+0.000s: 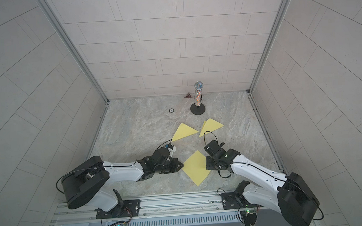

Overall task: Fold the square paper diagonally
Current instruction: Move the paper to the center of the board, then fold the paper at the center of the board.

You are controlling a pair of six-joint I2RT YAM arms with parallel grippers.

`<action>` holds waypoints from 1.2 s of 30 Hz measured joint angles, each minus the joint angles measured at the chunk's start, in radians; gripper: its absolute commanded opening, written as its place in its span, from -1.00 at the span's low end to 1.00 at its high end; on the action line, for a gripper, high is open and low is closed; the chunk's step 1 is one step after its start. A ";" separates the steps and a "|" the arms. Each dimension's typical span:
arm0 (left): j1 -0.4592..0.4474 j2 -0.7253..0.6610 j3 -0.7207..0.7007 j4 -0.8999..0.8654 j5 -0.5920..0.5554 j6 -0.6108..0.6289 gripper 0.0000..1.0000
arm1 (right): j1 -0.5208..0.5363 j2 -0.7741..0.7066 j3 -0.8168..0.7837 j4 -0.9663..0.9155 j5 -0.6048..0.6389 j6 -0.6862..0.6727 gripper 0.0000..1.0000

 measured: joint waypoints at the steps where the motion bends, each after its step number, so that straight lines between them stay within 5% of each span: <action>1: 0.000 0.007 0.003 0.000 -0.001 0.001 -0.88 | 0.000 0.000 0.000 0.000 0.000 0.002 -1.00; 36: 0.018 0.049 0.011 -0.018 -0.034 0.016 -0.89 | 0.001 -0.023 0.000 -0.001 0.000 0.010 -1.00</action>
